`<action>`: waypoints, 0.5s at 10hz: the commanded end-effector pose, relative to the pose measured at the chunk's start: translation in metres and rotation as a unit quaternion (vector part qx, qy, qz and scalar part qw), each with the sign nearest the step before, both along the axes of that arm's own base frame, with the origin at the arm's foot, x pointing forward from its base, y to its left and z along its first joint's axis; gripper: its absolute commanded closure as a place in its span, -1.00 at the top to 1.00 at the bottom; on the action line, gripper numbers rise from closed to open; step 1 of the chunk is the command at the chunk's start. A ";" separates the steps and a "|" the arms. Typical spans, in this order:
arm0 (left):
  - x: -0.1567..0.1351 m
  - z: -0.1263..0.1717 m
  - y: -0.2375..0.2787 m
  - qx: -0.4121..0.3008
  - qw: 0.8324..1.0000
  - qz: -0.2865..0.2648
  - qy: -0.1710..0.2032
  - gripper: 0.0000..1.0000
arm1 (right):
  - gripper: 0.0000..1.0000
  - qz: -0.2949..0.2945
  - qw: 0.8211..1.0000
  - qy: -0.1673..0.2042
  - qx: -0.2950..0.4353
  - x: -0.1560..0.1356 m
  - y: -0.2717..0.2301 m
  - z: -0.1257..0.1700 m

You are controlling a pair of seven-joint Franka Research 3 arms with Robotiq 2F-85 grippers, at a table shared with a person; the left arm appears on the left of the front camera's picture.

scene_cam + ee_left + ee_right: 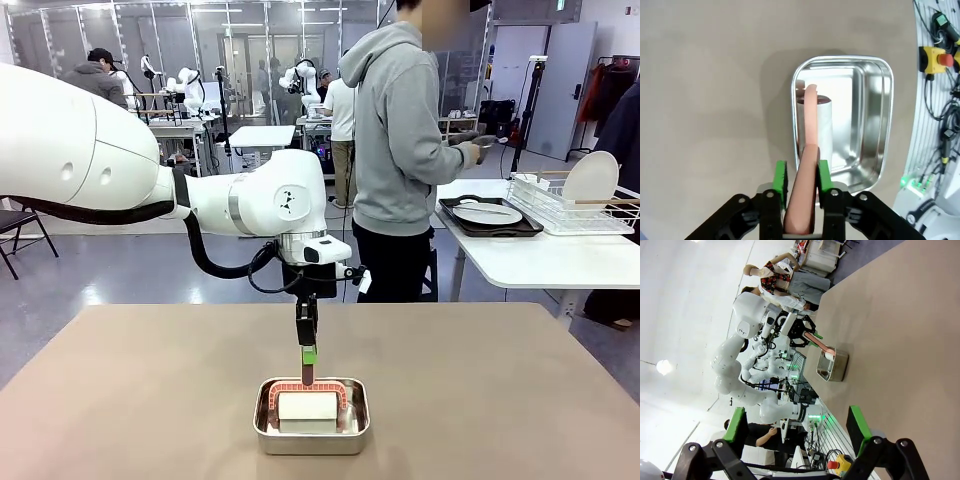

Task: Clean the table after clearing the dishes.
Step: When the right (or left) Handle tray is removed, use the right hand (or left hand) to clean the right (or left) side of the table with the Lint Roller.

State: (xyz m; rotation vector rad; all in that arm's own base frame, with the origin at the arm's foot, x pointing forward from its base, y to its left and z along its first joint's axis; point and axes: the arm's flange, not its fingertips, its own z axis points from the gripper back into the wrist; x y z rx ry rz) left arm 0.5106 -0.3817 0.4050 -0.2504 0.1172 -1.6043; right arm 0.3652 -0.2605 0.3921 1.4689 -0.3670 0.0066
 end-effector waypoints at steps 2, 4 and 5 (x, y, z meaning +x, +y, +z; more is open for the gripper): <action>0.000 0.004 0.002 0.002 1.000 0.008 0.011 -0.89 | 1.00 0.002 1.000 -0.008 0.001 -0.002 0.000 0.003; -0.001 0.010 0.001 -0.002 1.000 0.011 0.014 -1.00 | 1.00 0.002 1.000 -0.008 0.001 -0.002 0.000 0.003; -0.003 0.020 0.001 0.003 1.000 0.017 0.012 -1.00 | 1.00 0.002 1.000 -0.008 0.001 -0.002 0.000 0.003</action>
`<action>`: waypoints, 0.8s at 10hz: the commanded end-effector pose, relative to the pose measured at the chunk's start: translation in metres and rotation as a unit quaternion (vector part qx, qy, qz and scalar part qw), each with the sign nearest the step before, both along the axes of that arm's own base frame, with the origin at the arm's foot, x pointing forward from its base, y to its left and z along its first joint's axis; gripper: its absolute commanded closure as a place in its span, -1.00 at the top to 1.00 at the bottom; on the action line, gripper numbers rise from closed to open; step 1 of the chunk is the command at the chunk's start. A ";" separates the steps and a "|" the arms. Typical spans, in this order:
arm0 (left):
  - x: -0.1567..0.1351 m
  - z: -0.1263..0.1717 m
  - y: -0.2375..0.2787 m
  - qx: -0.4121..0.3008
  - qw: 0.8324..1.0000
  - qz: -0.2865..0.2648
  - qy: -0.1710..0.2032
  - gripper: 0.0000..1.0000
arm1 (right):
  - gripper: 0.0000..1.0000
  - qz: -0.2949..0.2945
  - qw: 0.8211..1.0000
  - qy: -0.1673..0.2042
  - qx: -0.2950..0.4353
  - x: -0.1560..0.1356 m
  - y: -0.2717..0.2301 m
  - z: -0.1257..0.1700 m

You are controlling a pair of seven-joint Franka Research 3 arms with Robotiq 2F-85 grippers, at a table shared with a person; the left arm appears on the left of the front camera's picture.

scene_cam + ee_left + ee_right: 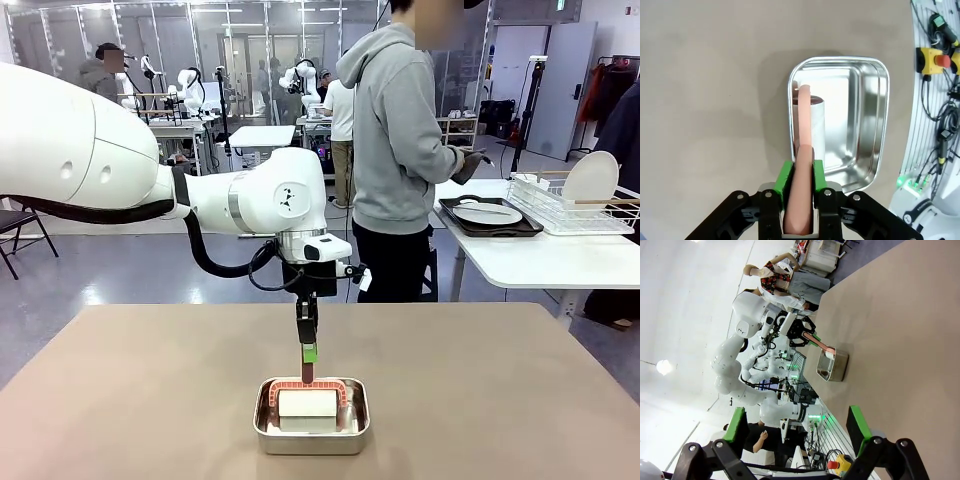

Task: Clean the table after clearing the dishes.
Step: When the right (or left) Handle tray is removed, use the right hand (or left hand) to clean the right (or left) side of the table with the Lint Roller.

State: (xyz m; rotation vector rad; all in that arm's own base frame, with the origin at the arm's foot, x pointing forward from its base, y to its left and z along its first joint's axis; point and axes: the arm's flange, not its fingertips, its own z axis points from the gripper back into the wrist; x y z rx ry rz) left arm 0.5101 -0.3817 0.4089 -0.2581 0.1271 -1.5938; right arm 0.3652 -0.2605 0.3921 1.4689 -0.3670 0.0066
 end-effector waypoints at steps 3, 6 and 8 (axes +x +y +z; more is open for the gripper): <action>-0.022 0.110 0.016 0.022 0.982 0.182 -0.039 -0.64 | 1.00 0.002 1.000 -0.008 0.001 -0.002 0.000 0.003; -0.016 0.171 0.099 0.000 0.888 0.452 -0.085 -0.64 | 1.00 0.002 1.000 -0.008 0.001 -0.002 0.000 0.003; -0.020 0.158 0.157 -0.070 0.793 0.601 -0.066 -0.64 | 1.00 0.002 1.000 -0.008 0.001 -0.002 0.000 0.003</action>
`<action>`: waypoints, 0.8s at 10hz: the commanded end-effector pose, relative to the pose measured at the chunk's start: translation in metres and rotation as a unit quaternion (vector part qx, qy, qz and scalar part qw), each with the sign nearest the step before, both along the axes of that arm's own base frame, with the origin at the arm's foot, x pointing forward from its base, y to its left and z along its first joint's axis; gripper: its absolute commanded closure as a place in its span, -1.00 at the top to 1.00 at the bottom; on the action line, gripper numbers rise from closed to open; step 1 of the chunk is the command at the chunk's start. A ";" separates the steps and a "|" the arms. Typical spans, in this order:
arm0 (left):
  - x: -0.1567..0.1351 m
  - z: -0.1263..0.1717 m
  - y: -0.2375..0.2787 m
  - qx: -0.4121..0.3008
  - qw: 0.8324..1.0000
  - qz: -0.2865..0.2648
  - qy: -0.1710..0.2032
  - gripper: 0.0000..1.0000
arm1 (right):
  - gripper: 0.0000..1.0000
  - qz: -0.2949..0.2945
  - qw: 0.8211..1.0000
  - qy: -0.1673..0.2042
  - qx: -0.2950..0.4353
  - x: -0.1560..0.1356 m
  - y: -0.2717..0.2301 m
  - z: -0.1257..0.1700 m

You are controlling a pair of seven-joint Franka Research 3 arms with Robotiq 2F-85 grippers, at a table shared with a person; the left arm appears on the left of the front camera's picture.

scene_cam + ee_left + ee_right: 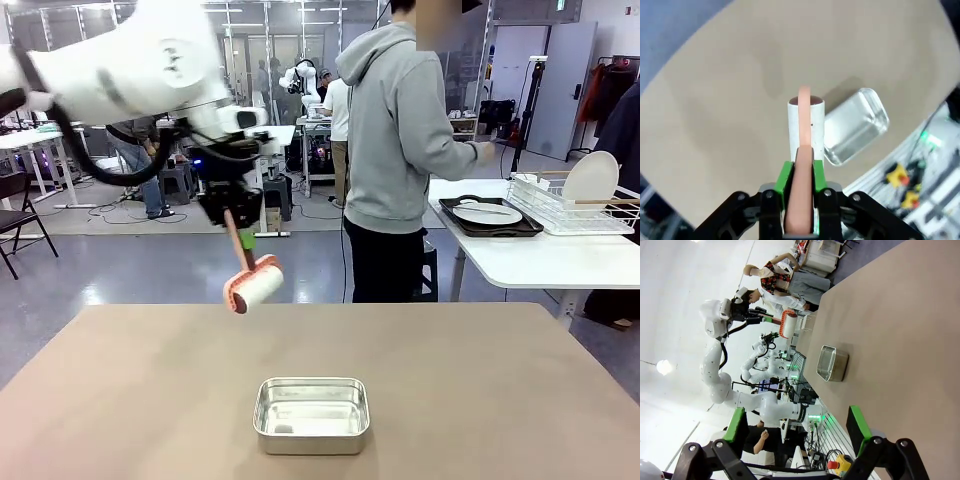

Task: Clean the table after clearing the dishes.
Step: When the right (or left) Handle tray is removed, use the right hand (or left hand) to clean the right (or left) side of the table with the Lint Roller.

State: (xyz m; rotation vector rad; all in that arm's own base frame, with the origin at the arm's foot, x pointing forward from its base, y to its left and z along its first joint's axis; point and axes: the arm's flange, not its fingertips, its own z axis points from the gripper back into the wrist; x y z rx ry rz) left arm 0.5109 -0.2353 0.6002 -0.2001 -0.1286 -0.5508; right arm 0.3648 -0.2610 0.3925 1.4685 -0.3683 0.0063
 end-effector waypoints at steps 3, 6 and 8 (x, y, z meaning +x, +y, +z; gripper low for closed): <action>-0.033 -0.063 0.045 -0.099 0.989 0.053 -0.093 -0.64 | 1.00 0.003 1.000 -0.008 0.001 -0.002 0.001 0.002; -0.001 -0.032 0.052 -0.070 0.990 0.125 -0.019 -0.64 | 1.00 0.003 1.000 -0.008 0.001 -0.002 0.001 0.002; -0.001 -0.032 0.052 -0.070 0.990 0.125 -0.019 -0.64 | 1.00 0.003 1.000 -0.008 0.001 -0.002 0.001 0.002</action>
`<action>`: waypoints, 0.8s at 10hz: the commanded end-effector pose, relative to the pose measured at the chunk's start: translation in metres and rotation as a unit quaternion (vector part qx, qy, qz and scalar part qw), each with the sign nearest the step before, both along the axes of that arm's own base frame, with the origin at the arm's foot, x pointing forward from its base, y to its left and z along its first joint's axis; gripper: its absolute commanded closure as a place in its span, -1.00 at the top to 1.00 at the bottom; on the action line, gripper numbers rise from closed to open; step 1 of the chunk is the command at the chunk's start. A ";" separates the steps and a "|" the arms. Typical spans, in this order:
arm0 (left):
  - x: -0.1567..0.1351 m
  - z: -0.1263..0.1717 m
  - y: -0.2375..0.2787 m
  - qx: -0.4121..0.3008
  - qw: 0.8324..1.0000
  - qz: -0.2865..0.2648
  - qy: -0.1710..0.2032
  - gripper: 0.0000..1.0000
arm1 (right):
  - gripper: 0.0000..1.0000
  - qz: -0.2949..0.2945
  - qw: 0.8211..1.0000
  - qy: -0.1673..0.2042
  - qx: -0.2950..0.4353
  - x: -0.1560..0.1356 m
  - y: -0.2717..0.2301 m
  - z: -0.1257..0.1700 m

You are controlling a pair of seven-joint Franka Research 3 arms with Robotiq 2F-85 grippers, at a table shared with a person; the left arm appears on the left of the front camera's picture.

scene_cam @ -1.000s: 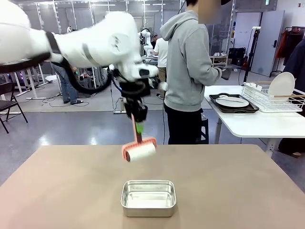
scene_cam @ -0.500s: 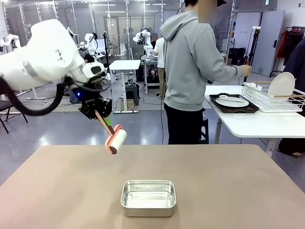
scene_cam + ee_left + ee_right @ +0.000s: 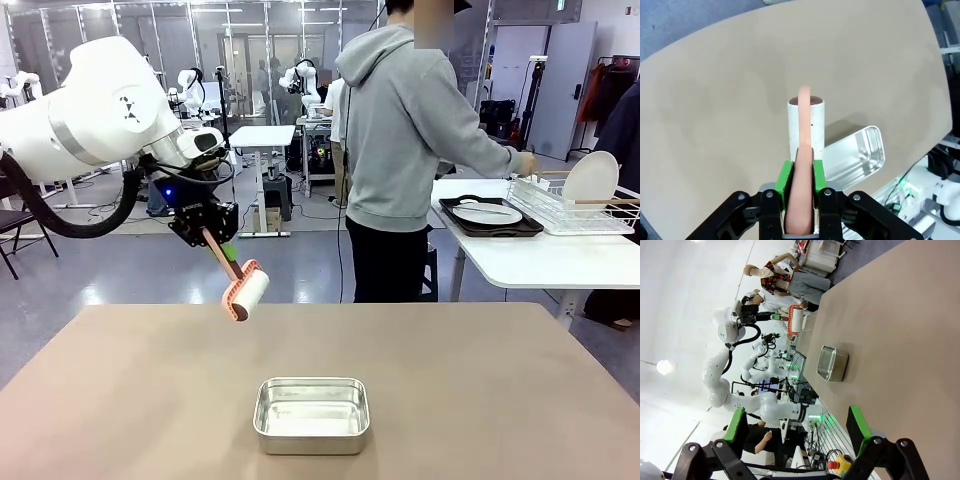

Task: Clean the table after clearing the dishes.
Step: When the right (or left) Handle tray is removed, use the right hand (or left hand) to clean the right (or left) side of the table with the Lint Roller.

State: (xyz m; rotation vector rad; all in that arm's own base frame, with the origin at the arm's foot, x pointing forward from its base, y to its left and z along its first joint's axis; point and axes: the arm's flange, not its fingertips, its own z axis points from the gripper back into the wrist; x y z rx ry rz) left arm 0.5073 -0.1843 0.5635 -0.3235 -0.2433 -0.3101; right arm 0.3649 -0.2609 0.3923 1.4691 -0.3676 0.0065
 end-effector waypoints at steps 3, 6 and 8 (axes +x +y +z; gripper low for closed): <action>0.019 -0.018 0.037 -0.081 0.994 0.051 0.050 -0.56 | 1.00 0.002 1.000 -0.008 0.000 -0.002 0.001 0.002; 0.027 -0.069 0.086 -0.163 0.980 0.078 0.083 -0.56 | 1.00 0.002 1.000 -0.008 0.000 -0.002 0.001 0.002; 0.028 -0.115 0.105 -0.232 0.968 0.064 0.078 -0.56 | 1.00 0.002 1.000 -0.008 0.000 -0.002 0.001 0.002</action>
